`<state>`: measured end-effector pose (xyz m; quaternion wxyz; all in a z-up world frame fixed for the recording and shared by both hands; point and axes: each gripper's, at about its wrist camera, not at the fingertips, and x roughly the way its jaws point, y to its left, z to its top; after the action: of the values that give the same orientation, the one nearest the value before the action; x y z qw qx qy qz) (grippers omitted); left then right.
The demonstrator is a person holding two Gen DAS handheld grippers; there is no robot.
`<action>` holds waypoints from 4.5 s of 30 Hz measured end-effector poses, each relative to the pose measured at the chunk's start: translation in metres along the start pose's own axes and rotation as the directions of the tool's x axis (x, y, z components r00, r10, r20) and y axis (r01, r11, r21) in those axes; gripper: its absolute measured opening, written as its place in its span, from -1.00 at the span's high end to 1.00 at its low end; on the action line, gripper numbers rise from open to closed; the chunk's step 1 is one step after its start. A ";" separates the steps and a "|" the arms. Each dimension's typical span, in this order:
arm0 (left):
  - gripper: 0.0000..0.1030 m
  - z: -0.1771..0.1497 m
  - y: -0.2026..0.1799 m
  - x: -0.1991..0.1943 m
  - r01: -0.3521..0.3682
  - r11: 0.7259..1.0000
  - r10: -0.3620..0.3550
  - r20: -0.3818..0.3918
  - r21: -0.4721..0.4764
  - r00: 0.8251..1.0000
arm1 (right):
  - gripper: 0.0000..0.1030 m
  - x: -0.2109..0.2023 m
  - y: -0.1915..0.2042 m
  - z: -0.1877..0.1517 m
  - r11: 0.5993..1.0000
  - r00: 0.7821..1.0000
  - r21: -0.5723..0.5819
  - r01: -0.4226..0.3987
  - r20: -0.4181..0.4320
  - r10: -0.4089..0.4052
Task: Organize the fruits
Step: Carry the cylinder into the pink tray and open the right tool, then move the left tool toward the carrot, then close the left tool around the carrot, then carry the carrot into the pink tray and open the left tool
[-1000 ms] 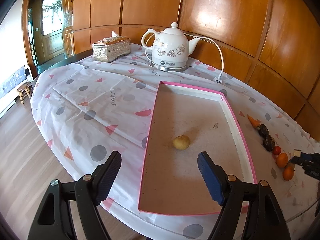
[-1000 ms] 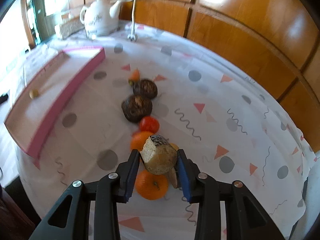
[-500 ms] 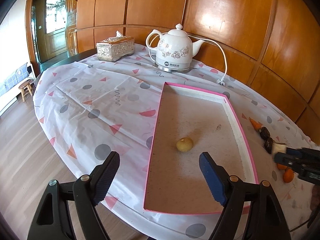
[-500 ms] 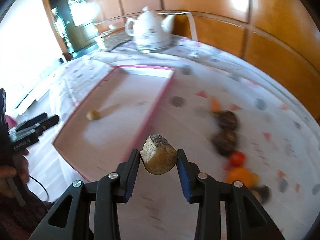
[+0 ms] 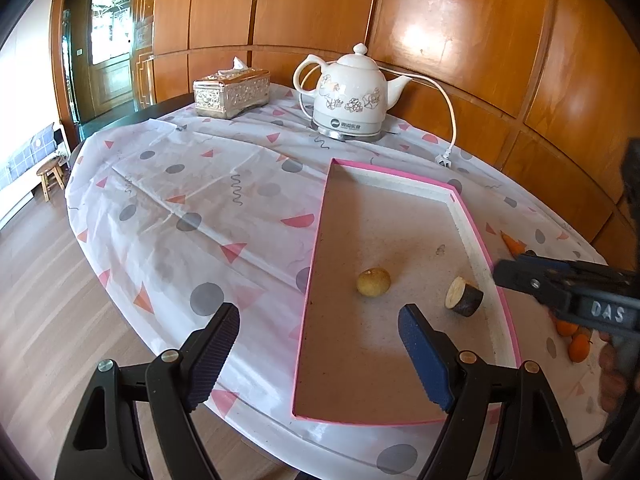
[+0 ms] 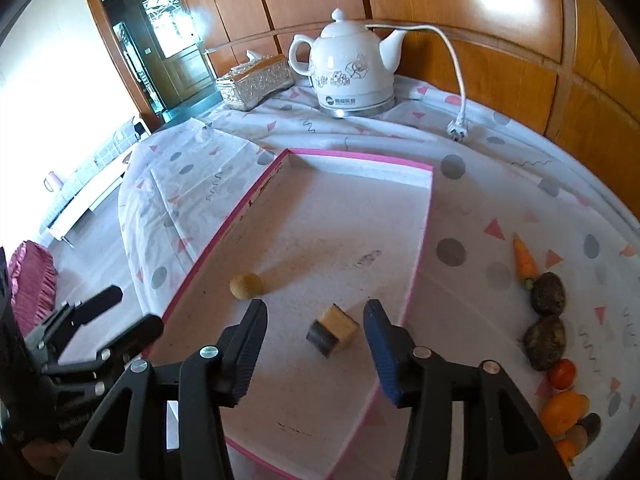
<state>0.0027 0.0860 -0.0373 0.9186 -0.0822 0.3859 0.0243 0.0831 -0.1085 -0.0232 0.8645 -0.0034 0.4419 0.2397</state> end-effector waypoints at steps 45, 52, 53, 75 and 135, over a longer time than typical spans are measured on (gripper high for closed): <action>-0.59 0.005 -0.077 0.004 0.063 0.973 -0.060 -0.022 0.223 0.998 | 0.01 -0.158 -0.278 -0.145 0.702 0.809 0.420 0.575 -0.160 -0.566; -0.59 0.012 -0.108 0.008 0.106 0.953 -0.098 -0.041 0.283 0.994 | 0.01 -0.178 -0.321 -0.176 0.555 0.768 0.575 0.602 -0.227 -0.599; -0.59 0.014 -0.113 0.008 0.112 0.950 -0.104 -0.041 0.292 0.994 | 0.01 -0.182 -0.327 -0.180 0.533 0.768 0.600 0.597 -0.235 -0.595; -0.36 0.048 -0.208 0.072 0.269 0.918 -0.213 -0.208 0.293 0.955 | 0.01 -0.233 -0.375 -0.235 0.208 0.734 0.826 0.524 -0.314 -0.602; 0.62 0.082 -0.177 0.097 0.270 0.951 -0.235 -0.216 0.153 0.948 | 0.01 -0.224 -0.377 -0.230 0.283 0.777 0.819 0.499 -0.279 -0.564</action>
<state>0.1475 -0.0766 -0.0270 0.8754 -0.0496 0.4609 -0.1371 -0.0456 -0.5840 -0.0697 0.7875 0.2888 0.4439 -0.3152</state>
